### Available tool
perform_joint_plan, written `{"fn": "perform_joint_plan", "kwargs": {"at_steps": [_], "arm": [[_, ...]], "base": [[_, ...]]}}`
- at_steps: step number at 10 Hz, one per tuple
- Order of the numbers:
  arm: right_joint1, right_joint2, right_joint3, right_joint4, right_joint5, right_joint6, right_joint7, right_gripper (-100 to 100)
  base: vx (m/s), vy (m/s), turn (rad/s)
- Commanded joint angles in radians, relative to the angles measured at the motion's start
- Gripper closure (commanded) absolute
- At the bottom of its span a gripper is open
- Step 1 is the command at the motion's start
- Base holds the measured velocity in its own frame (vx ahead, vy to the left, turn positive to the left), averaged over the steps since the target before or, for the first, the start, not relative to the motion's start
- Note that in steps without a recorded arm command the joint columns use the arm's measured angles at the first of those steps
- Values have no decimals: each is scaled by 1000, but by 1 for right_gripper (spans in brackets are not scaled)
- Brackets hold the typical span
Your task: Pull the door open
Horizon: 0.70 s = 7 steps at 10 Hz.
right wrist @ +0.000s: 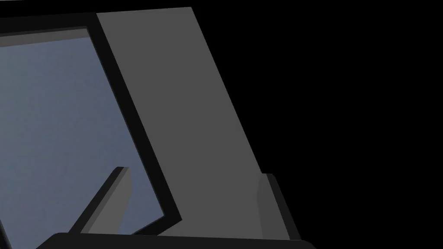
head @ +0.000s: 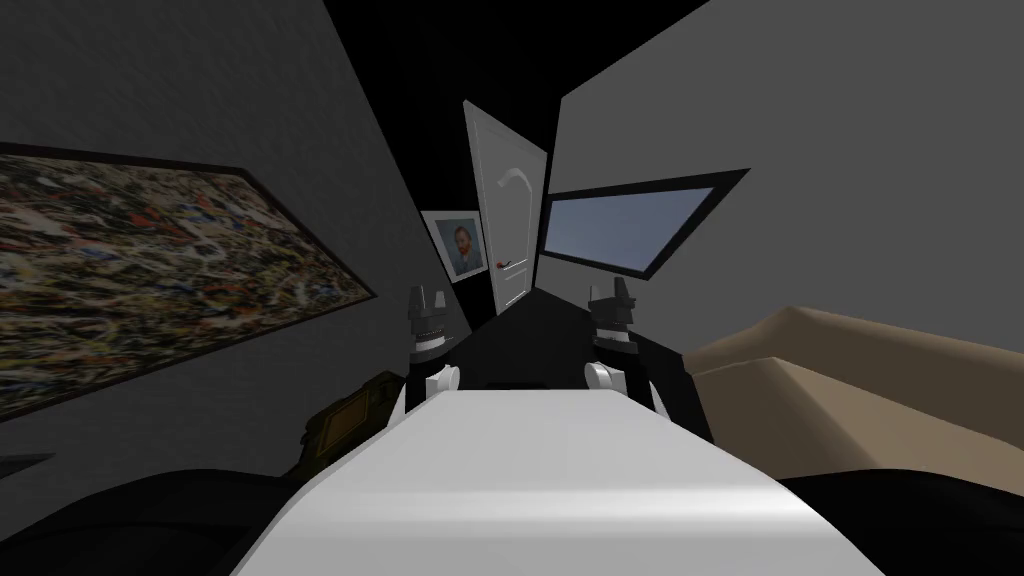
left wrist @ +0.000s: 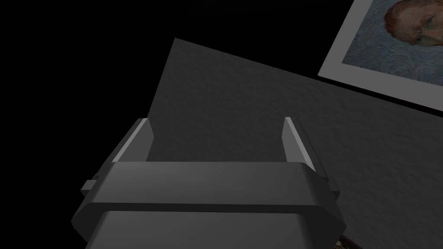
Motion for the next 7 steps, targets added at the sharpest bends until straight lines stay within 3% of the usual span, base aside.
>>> {"fn": "perform_joint_plan", "kwargs": {"at_steps": [1, 7], "arm": [[-11, -15, 1, 32, -1, -9, -3, -100], [-48, -59, 5, 146, -7, -40, -15, -100]], "base": [[58, -2, 118], [100, -10, 105]]}}
